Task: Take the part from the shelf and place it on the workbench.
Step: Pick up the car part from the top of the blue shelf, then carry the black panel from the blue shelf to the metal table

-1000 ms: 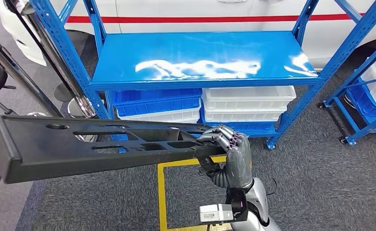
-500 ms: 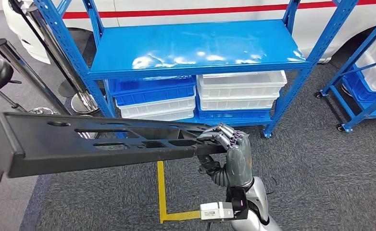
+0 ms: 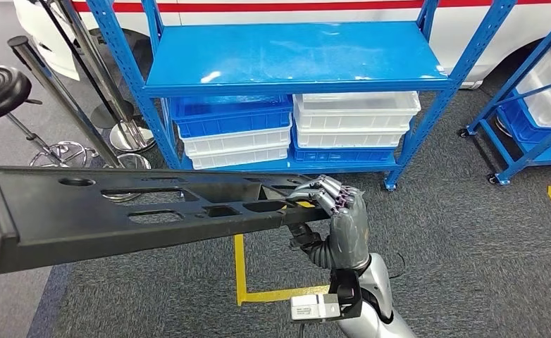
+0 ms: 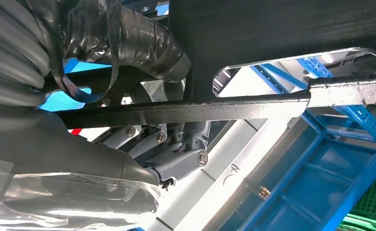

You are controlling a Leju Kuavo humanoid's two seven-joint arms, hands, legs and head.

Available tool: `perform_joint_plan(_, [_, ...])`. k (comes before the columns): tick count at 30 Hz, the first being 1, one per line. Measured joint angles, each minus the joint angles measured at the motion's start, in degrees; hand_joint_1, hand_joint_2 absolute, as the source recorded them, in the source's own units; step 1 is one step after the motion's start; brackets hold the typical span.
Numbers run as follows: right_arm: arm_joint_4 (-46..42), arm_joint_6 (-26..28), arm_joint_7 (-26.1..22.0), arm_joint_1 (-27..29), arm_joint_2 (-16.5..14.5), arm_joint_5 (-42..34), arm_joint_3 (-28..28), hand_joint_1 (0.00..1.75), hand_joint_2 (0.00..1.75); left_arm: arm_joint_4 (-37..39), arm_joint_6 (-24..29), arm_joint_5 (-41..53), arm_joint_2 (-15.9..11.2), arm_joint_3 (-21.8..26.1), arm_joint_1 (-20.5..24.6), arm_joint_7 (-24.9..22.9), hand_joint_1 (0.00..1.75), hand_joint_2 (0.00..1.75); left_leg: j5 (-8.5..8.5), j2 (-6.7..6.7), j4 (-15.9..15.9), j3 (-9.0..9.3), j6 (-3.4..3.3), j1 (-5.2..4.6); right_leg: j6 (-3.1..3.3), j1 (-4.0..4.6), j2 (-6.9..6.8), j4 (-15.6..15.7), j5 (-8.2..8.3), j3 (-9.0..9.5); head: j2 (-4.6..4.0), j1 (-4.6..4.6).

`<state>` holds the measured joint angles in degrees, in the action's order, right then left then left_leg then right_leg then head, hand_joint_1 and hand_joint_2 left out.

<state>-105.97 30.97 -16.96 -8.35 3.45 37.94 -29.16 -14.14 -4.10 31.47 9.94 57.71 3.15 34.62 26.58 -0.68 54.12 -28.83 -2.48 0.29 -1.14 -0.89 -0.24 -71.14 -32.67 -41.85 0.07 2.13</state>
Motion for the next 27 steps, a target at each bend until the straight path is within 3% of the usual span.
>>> perform_joint_plan(1, [0.0,0.0,0.0,0.0,0.0,0.0,0.0,1.75,1.75,0.0,0.0,0.0,0.0,0.0,0.0,0.0,0.00,1.75,-0.22,-0.01,0.4,-0.66,0.05,0.01,-0.13,-0.07,0.00,-2.4,-0.50,-0.37,0.00,0.00])
perform_joint_plan(3, [0.0,0.0,0.0,-0.2,0.0,0.0,0.0,1.75,1.75,0.0,0.0,0.1,0.0,0.0,0.0,0.0,0.00,1.75,-0.49,-0.02,1.4,-2.04,0.25,0.11,-0.37,-0.36,-0.01,-2.8,1.34,1.18,0.00,0.00])
perform_joint_plan(5, [0.0,0.0,0.0,-0.6,0.0,0.0,0.0,1.75,1.75,0.0,-0.1,0.1,0.0,0.0,0.0,0.0,0.00,1.75,-0.56,0.01,2.8,-3.50,0.54,0.29,-0.64,-0.75,-0.02,2.8,3.76,5.74,0.00,0.00])
perform_joint_plan(6, [0.0,0.0,0.0,-0.8,0.0,0.0,0.0,1.75,1.75,0.0,-0.1,0.1,0.0,0.0,0.1,0.0,0.00,1.75,-0.56,0.05,3.6,-4.19,0.77,0.29,-0.67,-0.70,0.05,6.3,4.01,8.07,0.01,0.00])
perform_joint_plan(8, [0.1,0.0,0.0,-1.2,0.0,-0.1,0.0,1.75,1.75,0.0,-0.1,0.1,0.0,0.0,0.1,0.1,0.00,1.75,-0.85,0.14,4.6,-5.25,1.52,0.20,-0.39,-0.45,0.28,10.3,3.20,10.24,0.01,0.01])
perform_joint_plan(11, [0.2,0.1,0.1,-1.6,-0.1,-0.2,0.0,1.75,1.75,0.0,-0.1,0.2,0.0,0.0,0.0,0.2,0.00,1.75,-1.18,0.22,5.2,-6.20,2.68,0.31,1.07,-0.19,0.32,10.9,3.75,9.59,0.02,0.02])
perform_joint_plan(12, [0.2,0.1,0.3,-1.8,-0.1,-0.2,0.0,1.75,1.75,0.0,-0.1,0.2,0.0,0.1,-0.1,0.2,0.00,1.75,0.11,0.24,6.1,-6.69,2.96,0.41,1.81,-0.22,0.23,11.0,4.28,9.11,0.01,0.02])
perform_joint_plan(14, [0.4,0.1,0.6,-2.2,-0.3,-0.3,0.0,1.75,1.75,0.0,-0.2,0.3,0.0,0.1,-0.1,0.3,0.00,1.75,5.24,0.29,11.1,-8.18,3.35,0.54,2.95,-0.16,0.06,11.1,5.48,7.81,0.01,0.03])
perform_joint_plan(16, [0.6,0.1,0.8,-2.5,-0.4,-0.3,0.0,1.75,1.75,0.0,-0.2,0.4,0.0,0.1,-0.1,0.4,0.00,1.75,9.64,0.29,17.8,-9.47,3.52,0.53,3.40,0.19,-0.02,11.1,6.72,6.20,0.01,0.03])
perform_joint_plan(17, [0.7,0.1,0.8,-2.6,-0.4,-0.3,0.0,1.75,1.75,0.0,-0.2,0.4,0.0,0.1,-0.1,0.4,0.00,1.75,9.97,0.29,20.0,-9.35,3.42,0.49,3.49,0.41,-0.06,11.0,7.36,5.32,0.01,0.03])
perform_joint_plan(18, [0.8,0.0,0.9,-2.6,-0.4,-0.3,0.0,1.75,1.75,0.0,-0.2,0.5,0.0,0.1,-0.1,0.4,0.00,1.75,8.94,0.31,20.4,-8.45,3.20,0.42,3.52,0.62,-0.07,10.9,7.99,4.48,0.01,0.03])
perform_joint_plan(20, [1.0,0.0,1.0,-2.8,-0.4,-0.1,0.0,1.75,1.75,0.0,-0.3,0.7,0.0,0.2,0.0,0.4,0.00,1.75,5.44,0.36,15.8,-3.84,2.21,0.00,3.54,0.98,-0.03,10.8,9.31,2.92,0.01,0.03])
perform_joint_plan(22, [1.1,0.0,1.2,-3.0,-0.4,0.1,0.0,1.75,1.75,0.0,-0.4,0.8,-0.1,0.2,0.2,0.5,0.00,1.75,5.25,0.40,6.9,2.28,1.01,-0.62,3.32,1.18,-0.03,10.8,10.58,2.00,0.01,0.02])
perform_joint_plan(23, [1.1,0.0,1.3,-3.1,-0.4,0.2,0.0,1.75,1.75,0.0,-0.5,0.8,-0.2,0.2,0.3,0.6,0.00,1.75,5.82,0.41,3.6,4.19,0.69,-0.86,3.09,1.08,-0.09,11.0,11.25,1.86,0.01,0.01])
perform_joint_plan(24, [1.1,0.0,1.3,-3.2,-0.5,0.3,0.0,1.75,1.75,0.0,-0.5,0.8,-0.2,0.2,0.4,0.6,0.00,1.75,6.25,0.41,1.6,5.10,0.49,-1.07,2.76,0.93,-0.17,11.3,11.97,1.81,0.01,0.02])
perform_joint_plan(26, [1.1,0.0,1.4,-3.3,-0.5,0.4,0.0,1.75,1.75,0.0,-0.6,0.8,-0.2,0.3,0.4,0.7,0.00,1.75,4.77,0.25,0.6,4.59,0.31,-1.08,2.06,0.67,-0.17,12.1,13.18,1.73,0.01,0.02])
perform_joint_plan(27, [1.2,0.0,1.4,-3.3,-0.5,0.4,0.0,1.75,1.75,0.0,-0.7,0.8,-0.2,0.3,0.3,0.7,0.00,1.75,3.79,0.11,0.2,4.05,0.07,-0.96,1.73,0.67,-0.04,11.8,12.28,1.38,0.01,0.01])
